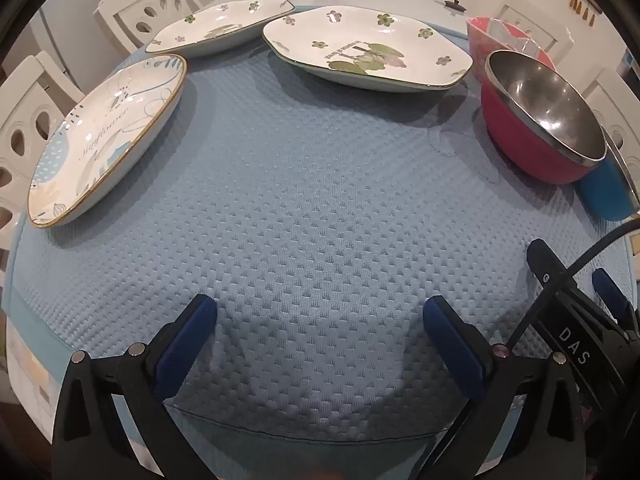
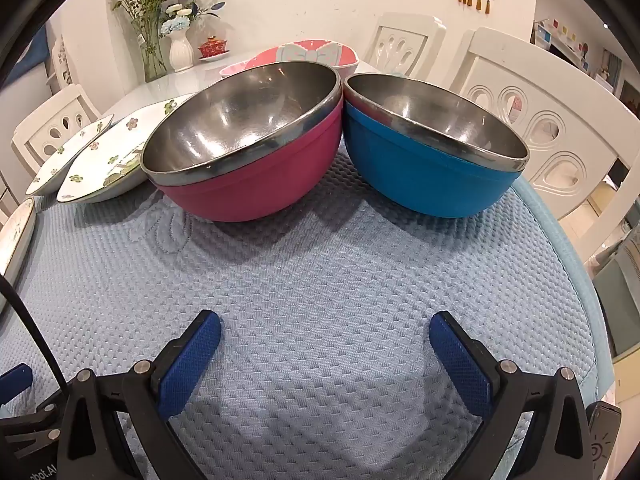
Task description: Organize plates and bowls
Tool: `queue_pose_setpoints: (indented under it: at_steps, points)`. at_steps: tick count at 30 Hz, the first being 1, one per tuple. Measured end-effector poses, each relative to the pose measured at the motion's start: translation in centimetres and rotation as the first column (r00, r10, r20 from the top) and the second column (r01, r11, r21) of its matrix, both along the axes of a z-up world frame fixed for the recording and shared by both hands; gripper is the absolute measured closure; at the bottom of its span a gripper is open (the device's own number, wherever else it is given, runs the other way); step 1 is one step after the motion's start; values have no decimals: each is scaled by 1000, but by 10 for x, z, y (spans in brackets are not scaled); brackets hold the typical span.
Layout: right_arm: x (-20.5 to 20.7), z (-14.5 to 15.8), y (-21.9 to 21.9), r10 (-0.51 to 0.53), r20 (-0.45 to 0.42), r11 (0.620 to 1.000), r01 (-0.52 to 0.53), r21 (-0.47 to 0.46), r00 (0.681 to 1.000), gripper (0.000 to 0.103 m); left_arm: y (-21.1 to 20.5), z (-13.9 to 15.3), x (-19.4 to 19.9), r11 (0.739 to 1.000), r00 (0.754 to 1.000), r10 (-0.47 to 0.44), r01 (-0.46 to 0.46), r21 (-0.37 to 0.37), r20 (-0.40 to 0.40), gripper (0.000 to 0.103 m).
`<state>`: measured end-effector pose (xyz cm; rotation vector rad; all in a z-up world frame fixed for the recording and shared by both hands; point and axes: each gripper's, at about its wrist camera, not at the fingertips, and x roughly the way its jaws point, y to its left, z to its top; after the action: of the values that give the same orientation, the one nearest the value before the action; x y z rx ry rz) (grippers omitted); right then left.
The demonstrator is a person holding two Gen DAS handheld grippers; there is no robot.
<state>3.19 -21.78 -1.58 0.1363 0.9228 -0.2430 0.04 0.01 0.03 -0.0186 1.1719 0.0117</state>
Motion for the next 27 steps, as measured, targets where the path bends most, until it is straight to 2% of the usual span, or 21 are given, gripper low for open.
queue_pose_setpoints:
  at_steps: [2,6,7,9,11,14,16,19,22,24,26,27]
  points:
    - [-2,0,0,-2,-10,1000,2,9,1000,0,-1,3,-9,1000,999,-18,18,4,34,0]
    - [-6,6,-4,100,-143,994,-91,68,985,0,4,17,-17,999,999,-39,39,-9,-16,1]
    - [-7,6,-4,109,-181,992,-95,84,977,0,7,24,-27,999,999,-45,45,-7,-4,1]
    - [-16,10,-6,174,-297,981,-138,139,939,0,18,43,-50,998,998,-56,55,10,36,1]
    - [-39,18,-2,192,-314,975,-143,170,930,0,38,66,-72,999,997,-40,40,-3,61,1]
    - [-78,54,7,242,-244,944,-170,281,939,0,86,102,-109,1000,992,28,-26,-13,126,1]
    - [-94,88,18,252,-155,939,-203,279,955,0,118,132,-125,994,978,97,-103,21,184,1]
    - [-113,151,51,300,29,937,-300,180,954,0,163,171,-132,981,947,186,-192,-5,262,1]
    - [-117,212,101,342,218,931,-361,51,914,0,182,197,-129,970,910,234,-241,-21,342,1]
    - [-108,228,131,359,233,926,-376,32,904,0,195,212,-118,970,891,234,-243,-27,389,1]
    - [-94,225,161,376,156,915,-393,91,913,0,198,218,-111,973,888,214,-230,-9,407,1]
    - [-93,223,172,361,149,920,-378,101,920,0,202,218,-104,976,890,195,-218,9,412,1]
